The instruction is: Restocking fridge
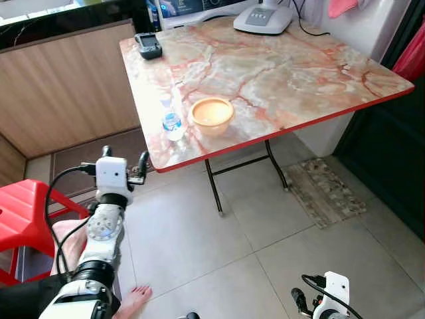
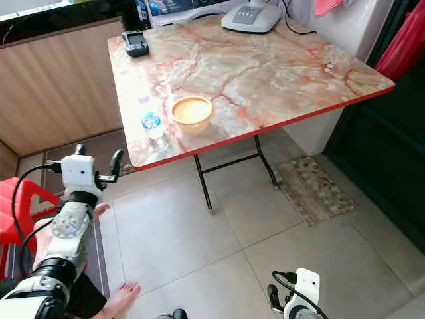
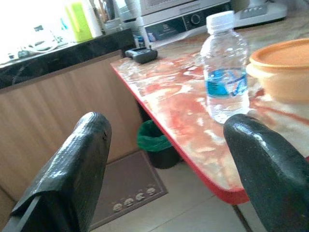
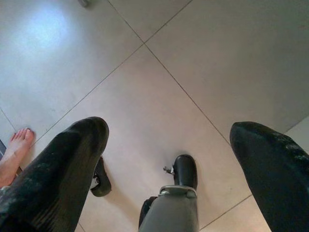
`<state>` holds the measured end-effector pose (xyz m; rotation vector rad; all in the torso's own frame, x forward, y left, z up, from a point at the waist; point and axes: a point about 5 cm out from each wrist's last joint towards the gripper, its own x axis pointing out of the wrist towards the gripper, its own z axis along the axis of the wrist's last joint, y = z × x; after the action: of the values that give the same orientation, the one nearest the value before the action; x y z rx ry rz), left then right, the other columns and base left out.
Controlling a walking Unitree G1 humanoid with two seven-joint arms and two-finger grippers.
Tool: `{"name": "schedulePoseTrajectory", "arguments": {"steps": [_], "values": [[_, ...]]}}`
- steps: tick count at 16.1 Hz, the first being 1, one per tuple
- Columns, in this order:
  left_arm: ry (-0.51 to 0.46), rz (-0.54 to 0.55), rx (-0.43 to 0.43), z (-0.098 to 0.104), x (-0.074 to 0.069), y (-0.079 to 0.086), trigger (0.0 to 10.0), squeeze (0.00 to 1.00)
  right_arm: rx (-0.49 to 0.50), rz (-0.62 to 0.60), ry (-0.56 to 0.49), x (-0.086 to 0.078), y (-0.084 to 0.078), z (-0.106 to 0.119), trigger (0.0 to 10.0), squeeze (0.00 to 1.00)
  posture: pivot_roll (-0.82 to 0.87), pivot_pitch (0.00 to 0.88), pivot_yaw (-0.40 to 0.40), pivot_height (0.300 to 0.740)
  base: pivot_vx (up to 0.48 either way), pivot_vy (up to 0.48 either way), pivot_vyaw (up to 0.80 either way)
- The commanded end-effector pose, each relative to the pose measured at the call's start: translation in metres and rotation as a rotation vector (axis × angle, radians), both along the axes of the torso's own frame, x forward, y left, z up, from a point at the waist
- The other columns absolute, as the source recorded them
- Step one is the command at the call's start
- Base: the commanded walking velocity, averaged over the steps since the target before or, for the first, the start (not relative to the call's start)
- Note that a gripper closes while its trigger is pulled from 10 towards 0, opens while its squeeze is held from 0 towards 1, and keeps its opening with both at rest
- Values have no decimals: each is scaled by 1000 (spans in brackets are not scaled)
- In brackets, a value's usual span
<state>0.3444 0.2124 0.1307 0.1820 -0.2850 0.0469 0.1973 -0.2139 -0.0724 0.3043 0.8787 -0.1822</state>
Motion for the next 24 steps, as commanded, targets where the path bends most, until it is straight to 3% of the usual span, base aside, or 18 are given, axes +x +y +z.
{"name": "schedulePoseTrajectory", "arguments": {"steps": [1, 6, 11, 15, 19, 20, 22, 23, 24], "values": [[-34, -6, -12, 13, 5, 2, 10000, 0, 6, 5, 21, -6, 4, -4, 10000, 0, 44, 74, 71, 740, 337, 0, 0], [-97, -18, -28, 36, 11, 6, 10000, 0, 4, 3, 23, -6, 5, -4, 10000, 0, 51, 75, 74, 740, 356, 0, 0], [-124, -74, -29, 46, 13, -4, 10000, 0, 13, -1, 17, -4, 5, -3, 10000, 0, 61, 93, 73, 740, 356, 0, 0], [-217, -113, -21, 75, 16, -10, 10000, 0, 13, -7, 14, -3, 5, -3, 10000, 0, 69, 104, 75, 740, 349, 0, 0], [-240, -143, -11, 86, 17, -16, 10000, 0, 14, -6, 14, -3, 5, -3, 10000, 0, 72, 111, 78, 740, 62, 0, 0], [-253, -152, -26, 93, 17, -18, 10000, 0, 15, -5, 14, -4, 5, -3, 10000, 0, 75, 120, 79, 740, 0, 0, 0], [-298, -143, -98, 125, 17, -19, 10000, 0, 12, 14, 27, -7, 6, -5, 10000, 0, 84, 147, 80, 740, 0, 0, 0], [-283, -139, -87, 139, 16, -18, 10000, 0, 6, 28, 40, -11, 6, -7, 10000, 0, 92, 161, 78, 740, 0, 0, 0], [-178, -132, -59, 143, 19, -15, 10000, 0, -2, 46, 57, -16, 6, -9, 10000, 0, 98, 166, 75, 740, 0, 0, 0]]}}
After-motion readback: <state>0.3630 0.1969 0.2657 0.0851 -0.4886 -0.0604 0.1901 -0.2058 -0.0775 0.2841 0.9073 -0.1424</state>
